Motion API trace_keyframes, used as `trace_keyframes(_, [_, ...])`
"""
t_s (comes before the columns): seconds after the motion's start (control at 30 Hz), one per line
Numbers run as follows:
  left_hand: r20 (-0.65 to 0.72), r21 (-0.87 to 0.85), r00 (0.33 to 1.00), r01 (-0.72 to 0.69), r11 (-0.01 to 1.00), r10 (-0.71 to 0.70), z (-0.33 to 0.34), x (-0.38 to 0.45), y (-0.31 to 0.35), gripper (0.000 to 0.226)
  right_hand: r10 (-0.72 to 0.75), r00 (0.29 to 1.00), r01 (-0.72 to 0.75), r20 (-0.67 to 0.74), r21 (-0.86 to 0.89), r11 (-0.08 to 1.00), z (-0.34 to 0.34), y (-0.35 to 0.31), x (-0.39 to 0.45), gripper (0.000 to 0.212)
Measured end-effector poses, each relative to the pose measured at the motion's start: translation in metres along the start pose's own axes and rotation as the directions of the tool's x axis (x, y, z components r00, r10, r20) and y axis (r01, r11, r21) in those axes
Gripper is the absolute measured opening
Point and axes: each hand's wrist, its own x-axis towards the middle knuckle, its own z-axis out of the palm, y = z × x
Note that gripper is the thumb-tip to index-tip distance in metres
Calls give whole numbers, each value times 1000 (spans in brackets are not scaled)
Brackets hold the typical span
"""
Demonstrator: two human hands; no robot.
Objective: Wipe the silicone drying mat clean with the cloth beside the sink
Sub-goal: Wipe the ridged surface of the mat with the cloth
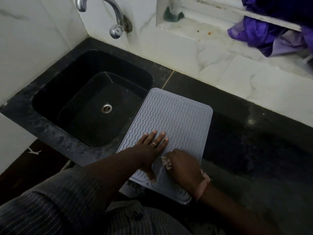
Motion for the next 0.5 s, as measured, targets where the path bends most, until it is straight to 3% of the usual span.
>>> trace_keyframes(0.23, [8,9,1000,2,1000,-2,-1,0,1,158,48,990,-51,-131,-16,999,-20,26,42,20])
trace_keyframes(0.4, [8,-25,1000,-1,1000,1,0,1,-1,157,99,979,-98,-178,16,995,-25,36,48,22])
trace_keyframes(0.5, [-53,-65,998,25,998,-28,-5,3,4,143,129,972,-132,-196,-2,991,-17,28,41,29])
